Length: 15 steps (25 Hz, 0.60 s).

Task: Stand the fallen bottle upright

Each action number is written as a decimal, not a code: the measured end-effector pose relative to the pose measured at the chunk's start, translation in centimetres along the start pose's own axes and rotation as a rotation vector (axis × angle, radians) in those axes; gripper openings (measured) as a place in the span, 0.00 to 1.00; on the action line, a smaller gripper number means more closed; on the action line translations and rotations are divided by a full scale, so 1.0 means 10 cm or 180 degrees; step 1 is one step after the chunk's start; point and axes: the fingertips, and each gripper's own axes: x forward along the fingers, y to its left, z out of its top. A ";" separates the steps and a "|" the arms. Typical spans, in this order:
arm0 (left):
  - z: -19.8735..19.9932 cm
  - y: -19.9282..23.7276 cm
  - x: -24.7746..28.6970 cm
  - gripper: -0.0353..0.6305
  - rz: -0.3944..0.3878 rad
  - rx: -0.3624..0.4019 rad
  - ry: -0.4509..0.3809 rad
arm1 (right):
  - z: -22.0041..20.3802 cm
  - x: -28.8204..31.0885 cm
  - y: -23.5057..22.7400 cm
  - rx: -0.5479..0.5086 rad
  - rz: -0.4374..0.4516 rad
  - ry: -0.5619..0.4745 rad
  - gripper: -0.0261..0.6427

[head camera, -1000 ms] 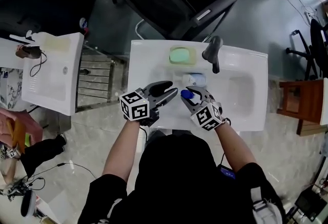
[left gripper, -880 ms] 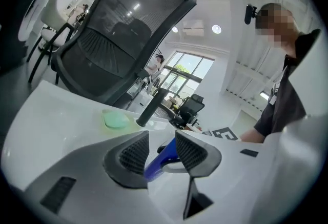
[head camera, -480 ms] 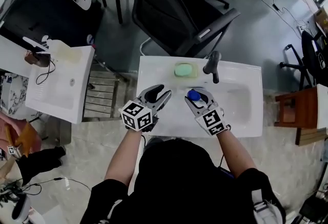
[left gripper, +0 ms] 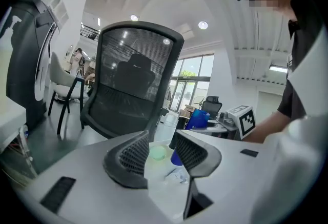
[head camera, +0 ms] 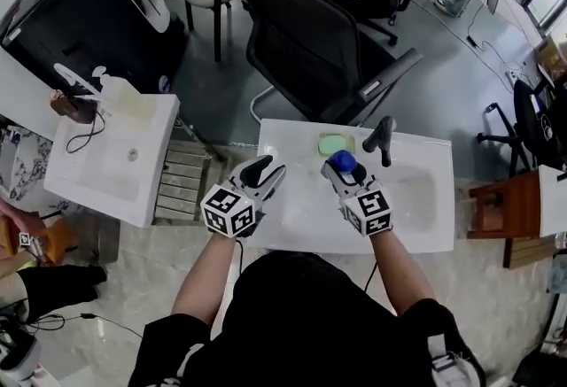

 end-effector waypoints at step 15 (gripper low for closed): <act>0.01 0.42 -0.74 0.31 0.0307 -0.0148 -0.0129 | 0.27 1.00 0.38 -0.0146 0.0216 0.0003 0.29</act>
